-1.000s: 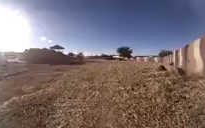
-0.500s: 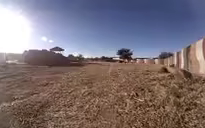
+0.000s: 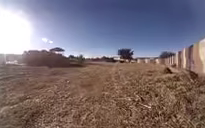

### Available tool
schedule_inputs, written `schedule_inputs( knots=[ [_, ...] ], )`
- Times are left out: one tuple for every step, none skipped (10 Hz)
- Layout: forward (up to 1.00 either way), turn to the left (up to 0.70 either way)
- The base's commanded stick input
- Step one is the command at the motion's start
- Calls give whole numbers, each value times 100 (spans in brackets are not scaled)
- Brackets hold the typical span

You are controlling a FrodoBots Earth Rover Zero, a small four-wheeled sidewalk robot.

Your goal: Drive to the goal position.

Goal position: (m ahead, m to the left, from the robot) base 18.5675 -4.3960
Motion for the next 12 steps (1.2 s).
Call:
schedule_inputs(
  knots=[
    [50, 0],
    [50, 0],
    [50, 0],
    [50, 0],
    [50, 0],
    [50, 0],
    [50, 0],
    [50, 0],
    [50, 0],
    [50, 0],
    [50, 0],
    [50, 0]
  ],
)
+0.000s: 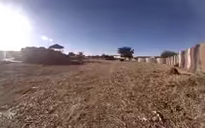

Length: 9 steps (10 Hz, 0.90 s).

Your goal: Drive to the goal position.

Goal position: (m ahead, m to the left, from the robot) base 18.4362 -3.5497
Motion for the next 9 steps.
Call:
schedule_inputs(
  knots=[
    [50, 0],
    [50, 0],
    [50, 0],
    [50, 0],
    [50, 0],
    [50, 0],
    [50, 0],
    [50, 0],
    [50, 0]
  ],
)
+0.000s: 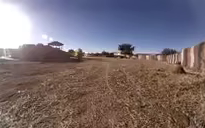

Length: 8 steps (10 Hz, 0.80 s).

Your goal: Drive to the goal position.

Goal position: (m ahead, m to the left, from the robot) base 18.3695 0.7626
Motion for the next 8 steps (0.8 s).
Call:
schedule_inputs(
  knots=[
    [50, 0],
    [50, 0],
    [50, 0],
    [50, 0],
    [50, 0],
    [50, 0],
    [50, 0],
    [50, 0]
  ],
)
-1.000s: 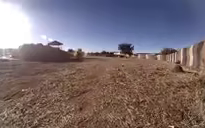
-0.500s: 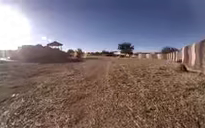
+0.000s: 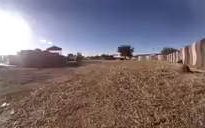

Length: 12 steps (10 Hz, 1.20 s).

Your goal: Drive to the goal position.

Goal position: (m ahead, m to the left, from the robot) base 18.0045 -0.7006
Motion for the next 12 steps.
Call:
schedule_inputs(
  knots=[
    [50, 0],
    [50, 0],
    [50, 0],
    [50, 0],
    [50, 0],
    [50, 0],
    [50, 0],
    [50, 0],
    [50, 0],
    [50, 0],
    [50, 0],
    [50, 0]
  ],
)
